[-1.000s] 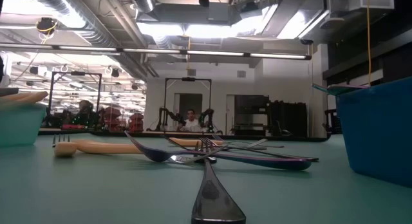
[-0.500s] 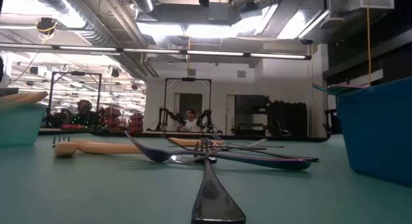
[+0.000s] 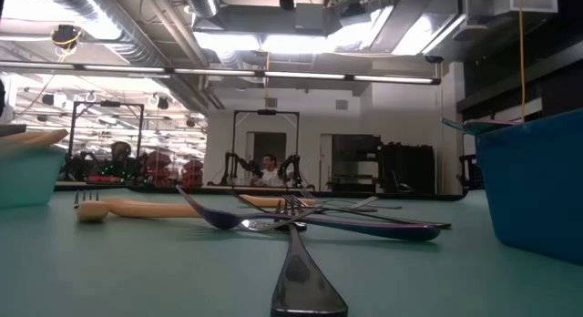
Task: Sort silverware by color (type)
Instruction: Put the blue fork into the blue bin
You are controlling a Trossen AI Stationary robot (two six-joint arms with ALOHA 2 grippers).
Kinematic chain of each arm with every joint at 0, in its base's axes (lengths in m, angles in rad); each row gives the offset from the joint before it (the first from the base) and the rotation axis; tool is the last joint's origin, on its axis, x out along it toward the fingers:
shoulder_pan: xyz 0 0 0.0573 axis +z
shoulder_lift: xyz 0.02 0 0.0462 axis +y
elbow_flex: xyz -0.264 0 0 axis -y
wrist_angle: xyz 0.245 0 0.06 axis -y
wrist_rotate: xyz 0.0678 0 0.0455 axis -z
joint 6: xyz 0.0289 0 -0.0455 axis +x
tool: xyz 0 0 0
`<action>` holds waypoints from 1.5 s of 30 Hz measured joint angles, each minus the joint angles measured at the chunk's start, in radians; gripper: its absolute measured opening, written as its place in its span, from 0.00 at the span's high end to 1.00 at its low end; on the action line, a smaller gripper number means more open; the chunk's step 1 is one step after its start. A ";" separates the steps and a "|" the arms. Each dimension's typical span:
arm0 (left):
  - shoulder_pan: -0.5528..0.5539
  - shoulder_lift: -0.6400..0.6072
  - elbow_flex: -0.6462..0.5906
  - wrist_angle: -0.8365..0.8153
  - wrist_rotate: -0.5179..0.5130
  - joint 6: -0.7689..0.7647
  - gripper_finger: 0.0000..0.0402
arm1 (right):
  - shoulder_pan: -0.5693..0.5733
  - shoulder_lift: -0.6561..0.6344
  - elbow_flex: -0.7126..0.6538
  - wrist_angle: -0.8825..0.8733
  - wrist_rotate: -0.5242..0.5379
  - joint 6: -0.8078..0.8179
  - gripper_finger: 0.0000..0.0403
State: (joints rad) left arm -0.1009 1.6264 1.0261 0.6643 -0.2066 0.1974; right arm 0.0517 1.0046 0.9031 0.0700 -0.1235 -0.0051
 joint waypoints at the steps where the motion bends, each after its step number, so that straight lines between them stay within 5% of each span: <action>1: 0.000 0.000 0.000 0.000 -0.001 0.000 0.99 | 0.000 0.000 0.000 0.000 0.004 0.000 1.00; 18: 0.000 0.000 0.000 -0.061 -0.012 -0.060 0.76 | 0.000 -0.001 0.000 -0.010 0.026 0.027 1.00; 45: 0.009 0.001 0.000 -0.554 -0.028 -0.204 0.75 | 0.000 -0.021 0.000 -0.230 0.046 0.186 1.00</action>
State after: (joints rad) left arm -0.0919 1.6272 1.0260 0.1108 -0.2350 -0.0065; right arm 0.0521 0.9836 0.9031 -0.1595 -0.0773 0.1809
